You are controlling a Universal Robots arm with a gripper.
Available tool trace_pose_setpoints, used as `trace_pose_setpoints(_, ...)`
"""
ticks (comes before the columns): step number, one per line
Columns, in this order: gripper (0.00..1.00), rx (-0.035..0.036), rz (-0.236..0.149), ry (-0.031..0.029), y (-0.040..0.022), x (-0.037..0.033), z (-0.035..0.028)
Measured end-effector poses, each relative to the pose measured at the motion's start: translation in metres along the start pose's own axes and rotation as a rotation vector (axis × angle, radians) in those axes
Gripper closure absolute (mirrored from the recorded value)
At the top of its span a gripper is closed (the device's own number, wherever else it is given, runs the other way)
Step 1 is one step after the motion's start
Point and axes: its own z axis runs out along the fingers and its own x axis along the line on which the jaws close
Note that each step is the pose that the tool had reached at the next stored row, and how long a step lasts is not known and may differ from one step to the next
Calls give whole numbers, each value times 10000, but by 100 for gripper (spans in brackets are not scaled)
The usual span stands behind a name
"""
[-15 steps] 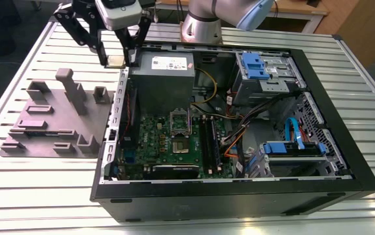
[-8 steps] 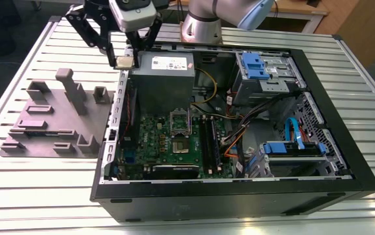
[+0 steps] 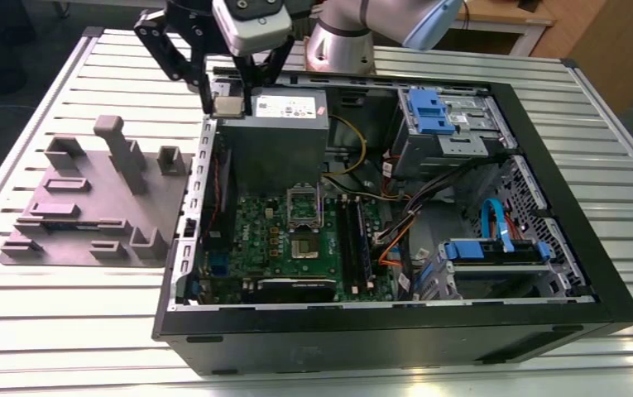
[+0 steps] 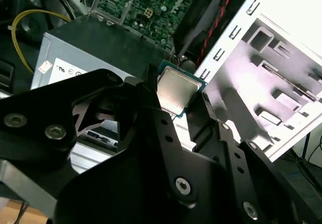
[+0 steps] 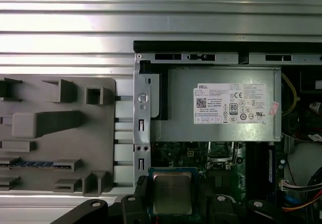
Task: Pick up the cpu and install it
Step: 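Pick up the cpu and move it towards the insertion slot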
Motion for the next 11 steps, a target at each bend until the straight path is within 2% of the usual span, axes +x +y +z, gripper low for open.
trace_pose_setpoints(11,53,19,3,-1,2,-201,7)
